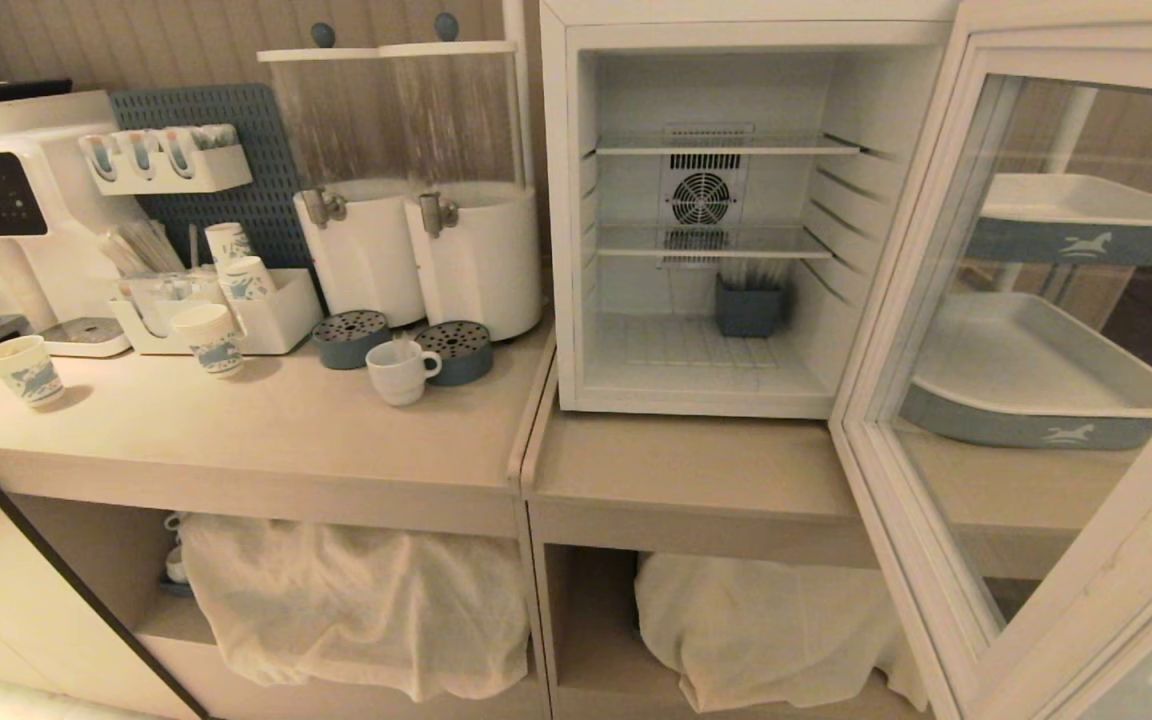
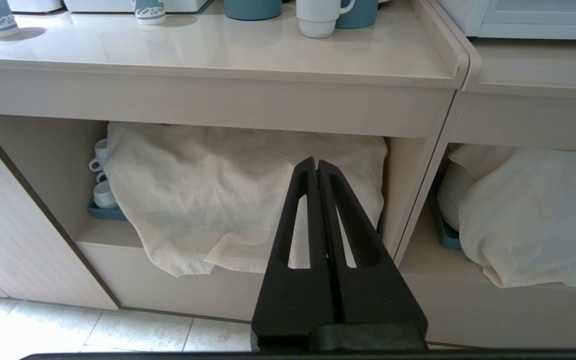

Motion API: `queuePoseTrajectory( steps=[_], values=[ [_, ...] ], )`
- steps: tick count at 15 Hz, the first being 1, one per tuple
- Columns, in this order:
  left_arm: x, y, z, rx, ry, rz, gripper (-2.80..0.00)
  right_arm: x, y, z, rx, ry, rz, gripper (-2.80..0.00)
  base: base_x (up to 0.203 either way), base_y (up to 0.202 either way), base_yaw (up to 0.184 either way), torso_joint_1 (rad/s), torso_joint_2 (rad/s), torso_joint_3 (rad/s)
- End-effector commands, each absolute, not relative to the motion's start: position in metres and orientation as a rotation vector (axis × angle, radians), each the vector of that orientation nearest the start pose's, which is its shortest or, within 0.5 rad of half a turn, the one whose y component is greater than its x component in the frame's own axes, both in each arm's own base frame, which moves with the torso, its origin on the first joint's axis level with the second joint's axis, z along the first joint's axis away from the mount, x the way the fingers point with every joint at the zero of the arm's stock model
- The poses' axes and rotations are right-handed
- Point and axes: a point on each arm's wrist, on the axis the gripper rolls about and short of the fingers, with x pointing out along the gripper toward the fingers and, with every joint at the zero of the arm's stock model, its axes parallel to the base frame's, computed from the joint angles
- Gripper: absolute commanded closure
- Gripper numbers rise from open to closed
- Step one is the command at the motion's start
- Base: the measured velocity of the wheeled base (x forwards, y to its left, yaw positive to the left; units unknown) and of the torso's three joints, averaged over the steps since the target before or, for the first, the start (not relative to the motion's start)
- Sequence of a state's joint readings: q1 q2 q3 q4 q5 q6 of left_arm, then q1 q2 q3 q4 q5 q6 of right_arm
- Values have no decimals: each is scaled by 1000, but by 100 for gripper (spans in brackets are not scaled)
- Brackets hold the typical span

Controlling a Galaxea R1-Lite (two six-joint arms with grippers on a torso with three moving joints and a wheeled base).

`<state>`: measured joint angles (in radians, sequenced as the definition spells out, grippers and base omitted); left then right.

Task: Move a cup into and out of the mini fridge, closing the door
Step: Close the freezer door

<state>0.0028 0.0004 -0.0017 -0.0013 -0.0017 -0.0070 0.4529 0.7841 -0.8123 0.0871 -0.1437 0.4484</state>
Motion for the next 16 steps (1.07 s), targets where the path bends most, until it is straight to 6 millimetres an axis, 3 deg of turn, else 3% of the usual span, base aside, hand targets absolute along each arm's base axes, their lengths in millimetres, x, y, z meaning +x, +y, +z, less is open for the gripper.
queuePoseTrajectory(
  steps=[1,5,8,16],
  values=[
    [-23,0,76,-8,-2,2,0,76,30,283,425,185,283,0,0,0,0,0,0,0],
    [-23,0,76,-8,-2,2,0,81,34,284,417,214,469,0,0,0,0,0,0,0],
    [-23,0,76,-8,-2,2,0,98,43,286,410,218,575,0,0,0,0,0,0,0],
    [-23,0,76,-8,-2,2,0,196,81,291,404,272,607,0,0,0,0,0,0,0]
  ],
)
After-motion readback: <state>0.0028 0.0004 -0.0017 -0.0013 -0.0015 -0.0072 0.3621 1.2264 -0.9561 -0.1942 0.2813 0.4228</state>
